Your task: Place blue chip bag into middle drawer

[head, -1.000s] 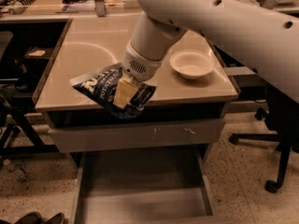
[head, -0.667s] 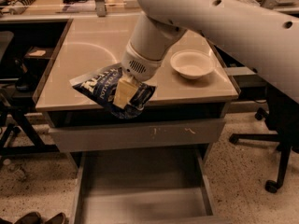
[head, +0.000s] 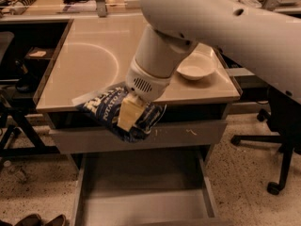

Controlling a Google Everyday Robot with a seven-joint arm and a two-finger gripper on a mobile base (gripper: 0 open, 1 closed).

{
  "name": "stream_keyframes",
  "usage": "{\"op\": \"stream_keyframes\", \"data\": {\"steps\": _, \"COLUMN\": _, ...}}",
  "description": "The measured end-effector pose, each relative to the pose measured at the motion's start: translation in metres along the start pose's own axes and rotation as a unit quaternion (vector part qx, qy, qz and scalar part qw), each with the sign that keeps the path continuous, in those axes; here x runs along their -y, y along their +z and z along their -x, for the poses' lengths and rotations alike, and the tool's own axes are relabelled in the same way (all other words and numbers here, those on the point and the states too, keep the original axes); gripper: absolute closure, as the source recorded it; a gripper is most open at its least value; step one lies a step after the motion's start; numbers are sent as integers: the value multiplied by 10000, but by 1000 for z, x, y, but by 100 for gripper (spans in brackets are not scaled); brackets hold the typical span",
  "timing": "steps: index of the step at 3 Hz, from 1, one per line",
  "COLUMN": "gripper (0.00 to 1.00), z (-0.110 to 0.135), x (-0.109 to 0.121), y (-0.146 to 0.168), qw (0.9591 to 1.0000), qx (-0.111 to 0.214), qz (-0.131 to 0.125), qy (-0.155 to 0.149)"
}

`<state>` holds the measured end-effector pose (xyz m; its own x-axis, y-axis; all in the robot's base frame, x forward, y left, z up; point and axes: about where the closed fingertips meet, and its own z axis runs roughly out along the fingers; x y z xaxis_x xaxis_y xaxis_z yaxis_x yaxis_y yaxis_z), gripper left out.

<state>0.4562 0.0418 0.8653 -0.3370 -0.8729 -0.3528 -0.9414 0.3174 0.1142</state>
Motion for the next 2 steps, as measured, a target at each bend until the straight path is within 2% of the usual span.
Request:
{"op": "stream_keyframes", "data": {"steps": 1, "gripper": 100, "z": -39, "x": -39, "y": 26, "qw": 9981, "qx": -11, "qz": 402, "qy": 465}}
{"op": "stream_keyframes", "data": {"steps": 2, "gripper": 100, "z": -49, "x": -44, "y": 33, "qw": 9973, "qx": -91, "qz": 484, "qy": 541}}
